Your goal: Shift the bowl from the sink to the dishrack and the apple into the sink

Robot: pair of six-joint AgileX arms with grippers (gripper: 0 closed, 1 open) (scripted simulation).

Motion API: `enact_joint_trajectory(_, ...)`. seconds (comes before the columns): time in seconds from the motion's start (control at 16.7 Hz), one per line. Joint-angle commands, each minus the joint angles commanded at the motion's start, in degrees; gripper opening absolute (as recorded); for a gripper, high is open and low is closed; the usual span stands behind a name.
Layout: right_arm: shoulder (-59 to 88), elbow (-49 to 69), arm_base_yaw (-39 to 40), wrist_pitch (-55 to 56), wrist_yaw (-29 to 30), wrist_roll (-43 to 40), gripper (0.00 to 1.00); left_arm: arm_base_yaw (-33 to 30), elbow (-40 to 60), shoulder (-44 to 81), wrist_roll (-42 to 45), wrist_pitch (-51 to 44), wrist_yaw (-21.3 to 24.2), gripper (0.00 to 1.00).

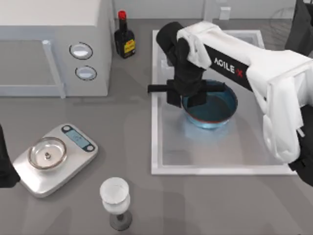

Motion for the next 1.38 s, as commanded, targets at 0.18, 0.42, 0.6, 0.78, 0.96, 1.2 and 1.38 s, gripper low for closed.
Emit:
enact_joint_trajectory(0.18, 0.0, 0.0, 0.0, 0.0, 0.0, 0.0, 0.0, 0.0, 0.0, 0.0, 0.0, 0.0, 0.0, 1.0)
enact_joint_trajectory(0.42, -0.4, -0.2, -0.2, 0.0, 0.0, 0.0, 0.0, 0.0, 0.0, 0.0, 0.0, 0.0, 0.0, 1.0)
enact_joint_trajectory(0.6, -2.4, -1.3, 1.0, -1.0, 0.2, 0.9, 0.0, 0.0, 0.0, 0.0, 0.0, 0.0, 0.0, 1.0)
enact_joint_trajectory(0.78, -9.8, -5.5, 4.5, -4.6, 0.6, 4.0, 0.0, 0.0, 0.0, 0.0, 0.0, 0.0, 0.0, 1.0)
enact_joint_trajectory(0.96, -21.5, -12.1, 9.3, -10.0, 1.2, 8.9, 0.0, 0.0, 0.0, 0.0, 0.0, 0.0, 0.0, 1.0)
enact_joint_trajectory(1.2, -39.8, -22.3, 16.9, -18.6, 2.1, 16.5, 0.0, 0.0, 0.0, 0.0, 0.0, 0.0, 0.0, 1.0)
enact_joint_trajectory(1.38, -52.3, -29.2, 22.3, -24.6, 2.7, 21.8, 0.0, 0.0, 0.0, 0.0, 0.0, 0.0, 0.0, 1.0)
